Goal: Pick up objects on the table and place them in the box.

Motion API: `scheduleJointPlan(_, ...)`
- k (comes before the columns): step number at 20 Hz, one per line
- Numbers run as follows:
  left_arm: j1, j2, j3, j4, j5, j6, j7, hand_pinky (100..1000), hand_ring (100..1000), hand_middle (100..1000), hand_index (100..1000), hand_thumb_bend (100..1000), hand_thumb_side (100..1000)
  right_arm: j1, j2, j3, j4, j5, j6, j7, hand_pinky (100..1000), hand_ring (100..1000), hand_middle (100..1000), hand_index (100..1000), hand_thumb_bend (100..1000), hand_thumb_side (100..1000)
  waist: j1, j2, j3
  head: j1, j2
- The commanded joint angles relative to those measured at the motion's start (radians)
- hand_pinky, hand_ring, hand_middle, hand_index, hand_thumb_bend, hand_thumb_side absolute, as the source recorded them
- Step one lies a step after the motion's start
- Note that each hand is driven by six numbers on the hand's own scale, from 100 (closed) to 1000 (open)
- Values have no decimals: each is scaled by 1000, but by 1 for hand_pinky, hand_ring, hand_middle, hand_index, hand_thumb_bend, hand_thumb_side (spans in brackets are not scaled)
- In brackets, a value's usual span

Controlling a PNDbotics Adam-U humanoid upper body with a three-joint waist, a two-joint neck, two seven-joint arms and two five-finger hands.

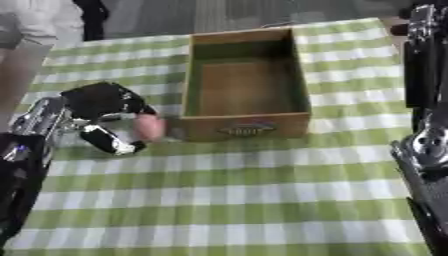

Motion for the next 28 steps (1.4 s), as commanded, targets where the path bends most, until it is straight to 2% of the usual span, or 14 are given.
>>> scheduleJointPlan(1, -22, 11, 13, -5, -22, 16, 39, 527, 594, 530, 797, 243, 650, -15, -13, 2, -20, -5, 1, 0, 859, 677, 672, 864, 100, 1000, -4, -15, 0, 3, -12)
scheduleJointPlan(3, -22, 8, 14, 2, -31, 22, 61, 514, 583, 520, 781, 198, 599, -15, -13, 2, -20, -5, 1, 0, 859, 677, 672, 864, 100, 1000, -4, -14, -1, 3, -12)
scheduleJointPlan(4, -22, 7, 15, 6, -33, 24, 72, 499, 571, 510, 758, 140, 551, -15, -14, 2, -20, -6, 2, -1, 859, 677, 672, 864, 100, 1000, -4, -14, -1, 3, -12)
scheduleJointPlan(6, -21, 3, 17, 13, -35, 29, 90, 481, 558, 500, 737, 112, 511, -16, -14, 2, -20, -6, 2, 0, 859, 677, 672, 864, 100, 1000, -4, -13, -3, 3, -13)
scheduleJointPlan(12, -21, -5, 19, 27, -47, 35, 120, 430, 520, 474, 674, 123, 436, -16, -15, 3, -20, -8, 2, 0, 859, 677, 672, 864, 100, 1000, -3, -12, -5, 3, -13)
scheduleJointPlan(18, -18, -8, 29, 42, -43, 49, 155, 379, 490, 459, 606, 100, 166, -15, -13, 2, -20, -8, 1, -1, 859, 677, 672, 863, 100, 1000, -3, -14, -4, 0, -14)
scheduleJointPlan(28, -14, -9, 40, 42, 27, 32, 147, 309, 458, 436, 589, 100, 167, -13, -7, 2, -20, -6, 4, 4, 860, 678, 672, 860, 100, 1000, -6, -21, 1, -7, -14)
